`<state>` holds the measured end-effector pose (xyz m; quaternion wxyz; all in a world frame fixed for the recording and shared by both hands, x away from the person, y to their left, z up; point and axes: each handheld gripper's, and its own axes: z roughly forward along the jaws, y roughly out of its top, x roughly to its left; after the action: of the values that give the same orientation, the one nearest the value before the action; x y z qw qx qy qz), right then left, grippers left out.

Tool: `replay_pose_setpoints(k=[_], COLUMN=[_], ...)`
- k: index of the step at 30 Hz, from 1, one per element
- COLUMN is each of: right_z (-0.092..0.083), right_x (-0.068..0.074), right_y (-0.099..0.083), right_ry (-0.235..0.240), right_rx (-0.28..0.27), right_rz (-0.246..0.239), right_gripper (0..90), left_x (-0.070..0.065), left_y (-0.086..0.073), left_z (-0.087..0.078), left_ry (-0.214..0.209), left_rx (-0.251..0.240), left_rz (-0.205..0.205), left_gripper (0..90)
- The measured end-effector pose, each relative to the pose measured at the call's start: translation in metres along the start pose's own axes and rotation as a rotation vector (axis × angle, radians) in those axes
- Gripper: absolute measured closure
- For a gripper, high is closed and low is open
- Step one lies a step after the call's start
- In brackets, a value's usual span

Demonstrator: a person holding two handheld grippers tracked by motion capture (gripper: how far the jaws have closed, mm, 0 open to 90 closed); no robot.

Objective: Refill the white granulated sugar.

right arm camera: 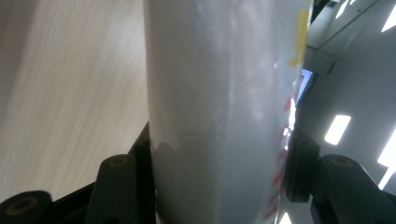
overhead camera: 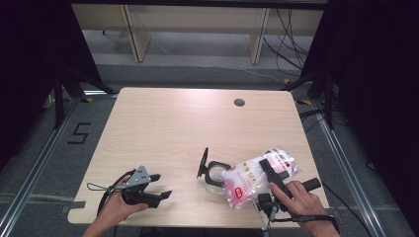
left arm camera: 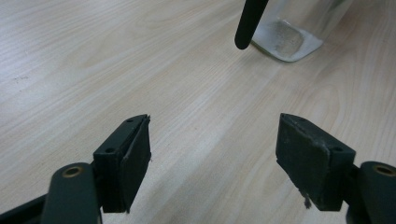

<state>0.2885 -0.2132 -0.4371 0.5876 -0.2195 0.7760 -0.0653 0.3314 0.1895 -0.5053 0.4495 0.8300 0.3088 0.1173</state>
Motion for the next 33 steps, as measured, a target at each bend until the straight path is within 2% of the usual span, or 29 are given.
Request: replay_pose_setpoints(k=[1, 3, 4, 5, 6, 8, 9, 11, 13, 16, 17, 18, 19, 21, 25, 27, 28, 29, 33], right_z=[0.0001, 0.0001, -0.0003, -0.0004, -0.0004, -0.0004, -0.0005, -0.0011, -0.0024, -0.0024, -0.0011, -0.0007, -0.0012, -0.0023, -0.0033, -0.0032, -0.0035, -0.0031, -0.0018], right_x=[0.0008, 0.0010, 0.0014, -0.0012, -0.0012, -0.0004, -0.0005, -0.0001, 0.0019, 0.0015, 0.0047, 0.0029, 0.0026, 0.0013, 0.0017, 0.0028, 0.0046, 0.0030, 0.0049], right_y=[-0.0001, -0.0002, -0.0002, 0.0005, 0.0005, -0.0001, -0.0003, -0.0004, -0.0005, -0.0006, -0.0012, -0.0015, -0.0017, -0.0017, -0.0019, -0.0021, -0.0023, -0.0020, -0.0014], right_ry=[0.005, 0.005, -0.001, -0.006, -0.006, -0.007, -0.008, -0.004, -0.001, -0.006, -0.034, -0.036, -0.037, -0.032, -0.039, -0.035, -0.039, -0.043, -0.038], right_rx=[0.002, 0.001, 0.003, -0.001, -0.001, -0.003, -0.002, 0.004, 0.018, 0.010, -0.011, -0.024, -0.017, -0.006, -0.004, -0.006, -0.006, -0.013, -0.023], right_rz=[0.010, 0.012, 0.017, -0.018, -0.018, -0.002, -0.002, 0.002, 0.028, 0.009, 0.036, 0.009, 0.010, -0.004, -0.003, 0.011, 0.034, 0.008, 0.011], right_gripper=[46.6, 46.7, 46.8, 46.9, 46.9, 47.0, 47.0, 47.2, 47.3, 47.5, 47.6, 47.7, 47.7, 47.8, 48.0, 48.0, 48.1, 48.1, 48.3], left_x=[-0.0005, 0.0001, -0.0010, -0.0005, -0.0001, 0.0005, -0.0006, -0.0005, -0.0004, -0.0005, -0.0009, -0.0006, -0.0014, -0.0010, -0.0010, -0.0009, -0.0006, -0.0007, -0.0009], left_y=[-0.0001, 0.0004, 0.0003, 0.0003, 0.0002, 0.0001, -0.0002, -0.0001, 0.0000, -0.0001, -0.0001, 0.0000, 0.0000, -0.0001, -0.0001, -0.0002, -0.0004, -0.0005, -0.0003], left_z=[0.0002, -0.0002, 0.0006, 0.0003, 0.0000, -0.0004, 0.0002, 0.0001, 0.0000, -0.0001, -0.0001, -0.0001, 0.0000, -0.0004, -0.0003, -0.0003, 0.0000, 0.0001, 0.0001], left_ry=[-0.001, -0.003, -0.008, -0.007, -0.006, 0.000, -0.002, -0.002, -0.003, -0.002, -0.005, -0.002, -0.004, -0.004, -0.005, -0.005, 0.001, 0.000, -0.005], left_rx=[-0.007, -0.007, -0.019, -0.013, -0.007, 0.004, -0.004, -0.004, -0.004, -0.003, -0.007, -0.008, -0.011, -0.004, -0.003, -0.002, -0.002, -0.002, -0.006], left_rz=[-0.006, 0.011, -0.003, 0.003, 0.007, 0.011, -0.007, -0.005, -0.002, -0.005, -0.009, -0.006, -0.019, -0.014, -0.011, -0.011, -0.007, -0.009, -0.007], left_gripper=[26.2, 26.2, 26.2, 26.2, 26.2, 26.2, 26.2, 26.2, 26.2, 26.2, 26.2, 26.2, 26.2, 26.2, 26.2, 26.2, 26.2, 26.2, 26.2])
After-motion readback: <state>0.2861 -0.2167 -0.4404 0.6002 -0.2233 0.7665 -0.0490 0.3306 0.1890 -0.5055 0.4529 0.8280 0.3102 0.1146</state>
